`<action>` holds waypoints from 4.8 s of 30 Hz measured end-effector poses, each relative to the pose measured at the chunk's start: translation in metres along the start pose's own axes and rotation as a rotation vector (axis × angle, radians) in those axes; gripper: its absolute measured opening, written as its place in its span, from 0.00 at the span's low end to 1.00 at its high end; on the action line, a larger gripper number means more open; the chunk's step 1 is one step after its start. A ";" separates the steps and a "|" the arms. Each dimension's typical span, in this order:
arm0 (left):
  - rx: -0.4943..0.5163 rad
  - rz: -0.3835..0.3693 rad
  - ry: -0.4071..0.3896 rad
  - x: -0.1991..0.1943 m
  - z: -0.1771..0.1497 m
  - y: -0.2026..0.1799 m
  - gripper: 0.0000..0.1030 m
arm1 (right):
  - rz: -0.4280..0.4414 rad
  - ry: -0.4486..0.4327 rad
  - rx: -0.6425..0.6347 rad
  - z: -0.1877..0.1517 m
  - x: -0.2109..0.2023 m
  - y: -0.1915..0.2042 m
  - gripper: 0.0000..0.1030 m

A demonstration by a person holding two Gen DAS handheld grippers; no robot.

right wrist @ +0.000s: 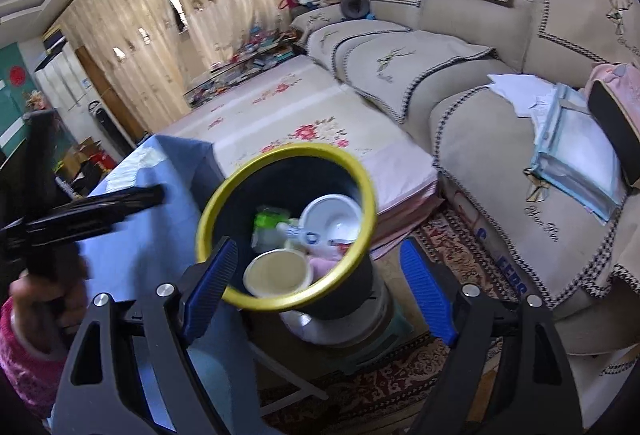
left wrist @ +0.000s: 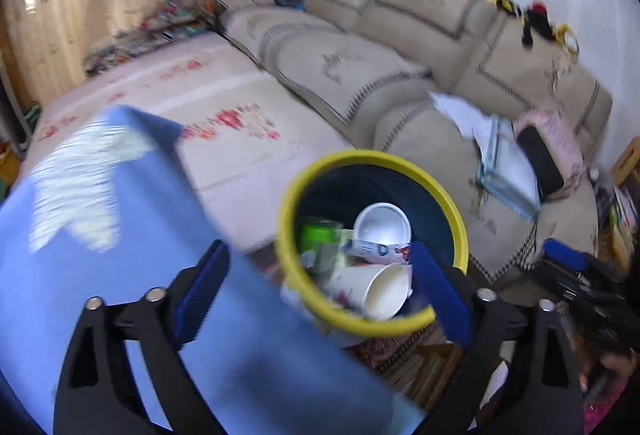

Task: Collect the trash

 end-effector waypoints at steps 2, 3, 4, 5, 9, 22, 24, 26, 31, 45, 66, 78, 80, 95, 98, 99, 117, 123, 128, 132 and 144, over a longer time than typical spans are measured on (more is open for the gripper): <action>-0.016 0.065 -0.062 -0.048 -0.021 0.013 0.95 | 0.018 0.014 -0.030 -0.007 0.001 0.011 0.80; -0.024 0.101 -0.089 -0.068 -0.031 0.018 0.95 | 0.026 0.021 -0.053 -0.012 0.001 0.020 0.80; -0.032 0.154 -0.125 -0.096 -0.046 0.024 0.95 | 0.032 0.026 -0.071 -0.016 0.001 0.026 0.81; -0.036 0.190 -0.146 -0.113 -0.057 0.028 0.95 | 0.040 0.032 -0.094 -0.022 0.001 0.035 0.81; -0.086 0.364 -0.198 -0.188 -0.120 0.044 0.95 | 0.083 0.036 -0.186 -0.044 -0.009 0.072 0.85; -0.250 0.692 -0.289 -0.340 -0.258 0.056 0.95 | 0.192 -0.068 -0.409 -0.099 -0.091 0.161 0.93; -0.249 0.722 -0.302 -0.350 -0.266 0.050 0.95 | 0.197 -0.095 -0.423 -0.101 -0.106 0.165 0.93; -0.247 0.736 -0.307 -0.355 -0.268 0.044 0.95 | 0.198 -0.116 -0.427 -0.101 -0.116 0.168 0.93; -0.262 0.735 -0.343 -0.371 -0.279 0.033 0.95 | 0.193 -0.158 -0.426 -0.099 -0.133 0.167 0.93; -0.278 0.751 -0.347 -0.382 -0.276 0.016 0.95 | 0.146 -0.200 -0.433 -0.109 -0.145 0.154 0.93; -0.285 0.760 -0.348 -0.386 -0.273 0.021 0.95 | 0.147 -0.182 -0.430 -0.108 -0.136 0.157 0.93; -0.279 0.757 -0.342 -0.384 -0.276 0.022 0.95 | 0.147 -0.180 -0.430 -0.109 -0.134 0.159 0.93; -0.280 0.757 -0.342 -0.384 -0.276 0.022 0.95 | 0.146 -0.179 -0.430 -0.110 -0.133 0.159 0.93; -0.281 0.755 -0.341 -0.384 -0.277 0.022 0.95 | 0.147 -0.172 -0.430 -0.115 -0.129 0.164 0.93; -0.282 0.755 -0.341 -0.383 -0.277 0.022 0.95 | 0.147 -0.172 -0.431 -0.115 -0.130 0.164 0.93; -0.282 0.756 -0.341 -0.384 -0.277 0.022 0.95 | 0.148 -0.171 -0.431 -0.117 -0.129 0.164 0.93; -0.282 0.744 -0.331 -0.378 -0.280 0.022 0.95 | 0.150 -0.167 -0.428 -0.117 -0.128 0.166 0.93; -0.280 0.739 -0.327 -0.374 -0.280 0.021 0.95 | 0.151 -0.166 -0.429 -0.118 -0.127 0.167 0.93; -0.281 0.737 -0.325 -0.373 -0.280 0.021 0.95 | 0.149 -0.165 -0.428 -0.119 -0.127 0.168 0.93; -0.282 0.738 -0.324 -0.372 -0.279 0.022 0.95 | 0.150 -0.162 -0.426 -0.124 -0.127 0.171 0.93; -0.284 0.733 -0.309 -0.366 -0.279 0.027 0.95 | 0.147 -0.151 -0.422 -0.133 -0.125 0.174 0.93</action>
Point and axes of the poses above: each gripper's, at about its wrist camera, not at the fingertips, and x roughly the way its jaws point, y to its left, z to its top, the point moved 2 cm from there along x, roughly the way its jaws point, and after that the axes turned 9 degrees about x, right-handed, at the moved point
